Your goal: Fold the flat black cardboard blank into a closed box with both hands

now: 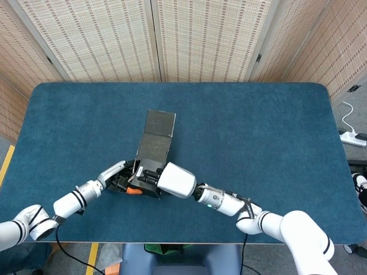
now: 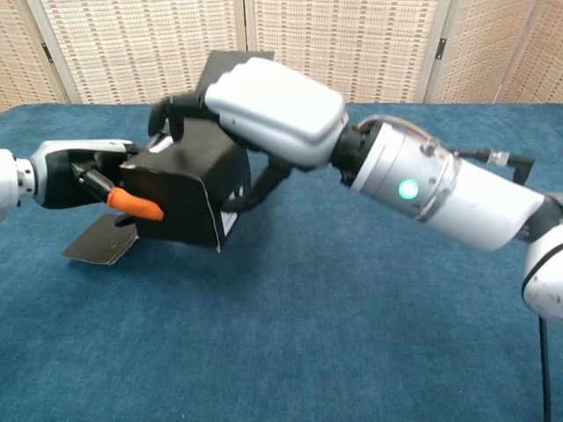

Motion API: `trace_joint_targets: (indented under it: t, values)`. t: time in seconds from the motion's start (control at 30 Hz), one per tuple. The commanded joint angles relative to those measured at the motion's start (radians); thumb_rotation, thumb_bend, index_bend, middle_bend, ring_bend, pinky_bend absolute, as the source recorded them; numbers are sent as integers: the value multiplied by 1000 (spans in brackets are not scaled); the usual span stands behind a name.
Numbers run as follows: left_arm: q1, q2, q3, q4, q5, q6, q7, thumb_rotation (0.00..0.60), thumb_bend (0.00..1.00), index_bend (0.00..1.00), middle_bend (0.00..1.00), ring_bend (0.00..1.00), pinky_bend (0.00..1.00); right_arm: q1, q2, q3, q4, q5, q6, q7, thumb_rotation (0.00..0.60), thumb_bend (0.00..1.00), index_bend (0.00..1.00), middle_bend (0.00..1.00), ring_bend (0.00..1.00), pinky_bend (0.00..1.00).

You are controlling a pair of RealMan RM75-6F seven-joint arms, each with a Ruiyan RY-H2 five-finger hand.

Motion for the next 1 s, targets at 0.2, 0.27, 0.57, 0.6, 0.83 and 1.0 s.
trace_joint_targets:
  t: [0.2, 0.27, 0.57, 0.6, 0.83, 1.0]
  values:
    - [28, -116, -10, 92, -52, -19, 197, 600, 185, 278, 250, 591, 734, -39, -109, -61, 173, -15, 22, 29, 600, 0, 297, 346, 756, 1000]
    - [37, -137, -15, 105, -66, -21, 247, 600, 185, 274, 247, 591, 733, -45, -125, -68, 202, -14, 24, 36, 600, 0, 298, 346, 756, 1000]
    - [59, -192, -41, 123, -129, -50, 437, 600, 184, 234, 224, 588, 723, -67, -182, -83, 300, 6, 14, 49, 600, 0, 297, 278, 755, 1000]
    - [61, -193, -44, 122, -137, -56, 450, 600, 184, 230, 222, 588, 723, -66, -186, -84, 307, 9, 8, 52, 600, 0, 298, 273, 755, 1000]
    - [69, -188, -60, 101, -165, -79, 519, 600, 183, 191, 210, 588, 722, -62, -196, -87, 333, 22, -7, 68, 600, 37, 297, 265, 758, 1000]
    - [71, -182, -66, 89, -168, -91, 537, 600, 183, 168, 198, 588, 722, -50, -195, -85, 333, 33, -26, 86, 600, 94, 331, 354, 764, 1000]
